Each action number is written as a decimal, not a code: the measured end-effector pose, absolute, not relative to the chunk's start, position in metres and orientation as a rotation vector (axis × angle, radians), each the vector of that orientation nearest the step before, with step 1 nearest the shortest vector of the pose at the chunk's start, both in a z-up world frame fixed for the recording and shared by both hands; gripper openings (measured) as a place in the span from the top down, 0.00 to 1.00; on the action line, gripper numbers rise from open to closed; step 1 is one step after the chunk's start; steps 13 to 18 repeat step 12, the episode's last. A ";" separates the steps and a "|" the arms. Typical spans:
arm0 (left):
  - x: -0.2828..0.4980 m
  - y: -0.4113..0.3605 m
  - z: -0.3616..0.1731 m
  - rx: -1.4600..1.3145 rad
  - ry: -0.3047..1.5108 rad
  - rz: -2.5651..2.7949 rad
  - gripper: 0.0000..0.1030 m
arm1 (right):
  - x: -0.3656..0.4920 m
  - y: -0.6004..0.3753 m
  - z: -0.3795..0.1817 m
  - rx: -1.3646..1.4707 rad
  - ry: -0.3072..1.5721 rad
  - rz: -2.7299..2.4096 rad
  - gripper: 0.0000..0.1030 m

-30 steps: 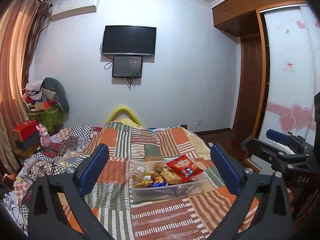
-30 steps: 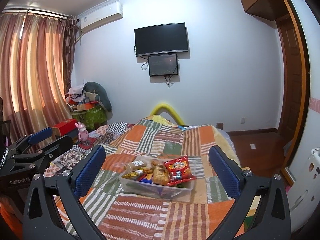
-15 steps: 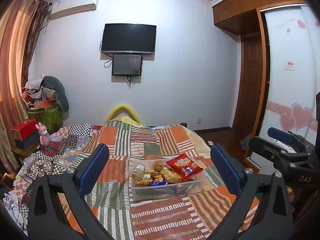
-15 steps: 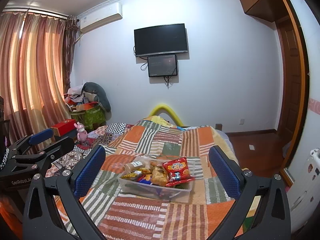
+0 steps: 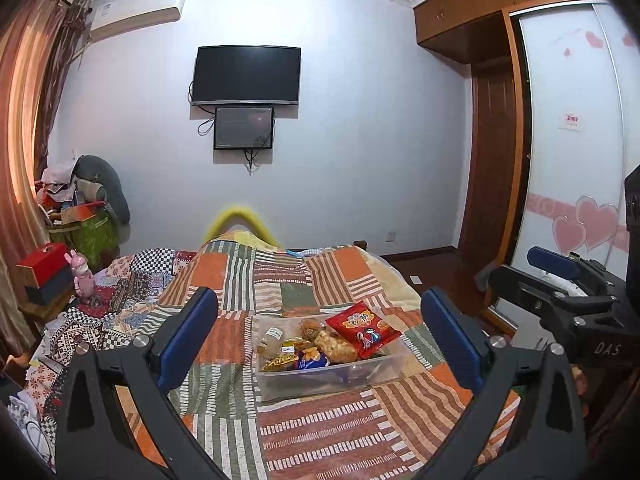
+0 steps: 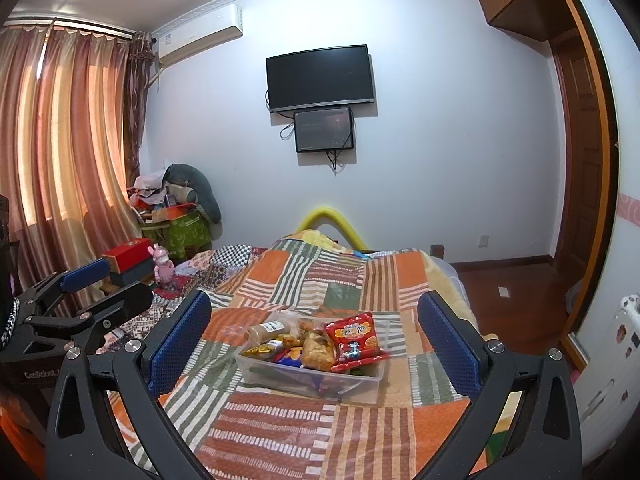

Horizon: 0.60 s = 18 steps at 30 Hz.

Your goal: Organize snacks

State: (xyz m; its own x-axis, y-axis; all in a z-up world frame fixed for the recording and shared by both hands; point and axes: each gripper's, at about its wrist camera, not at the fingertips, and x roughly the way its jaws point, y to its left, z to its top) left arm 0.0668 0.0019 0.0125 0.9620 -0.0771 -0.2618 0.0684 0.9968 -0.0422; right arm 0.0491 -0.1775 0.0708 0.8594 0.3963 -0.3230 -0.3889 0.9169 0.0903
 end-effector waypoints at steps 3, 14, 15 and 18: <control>0.067 0.002 0.013 -0.041 0.270 -0.081 0.00 | 0.049 -0.177 0.071 0.021 0.344 0.413 0.00; 0.067 0.006 0.013 -0.049 0.269 -0.065 0.00 | 0.050 -0.177 0.068 0.014 0.350 0.412 0.00; 0.067 0.006 0.013 -0.049 0.269 -0.065 0.00 | 0.050 -0.177 0.068 0.014 0.350 0.412 0.00; 0.067 0.006 0.013 -0.049 0.269 -0.065 0.00 | 0.050 -0.177 0.068 0.014 0.350 0.412 0.00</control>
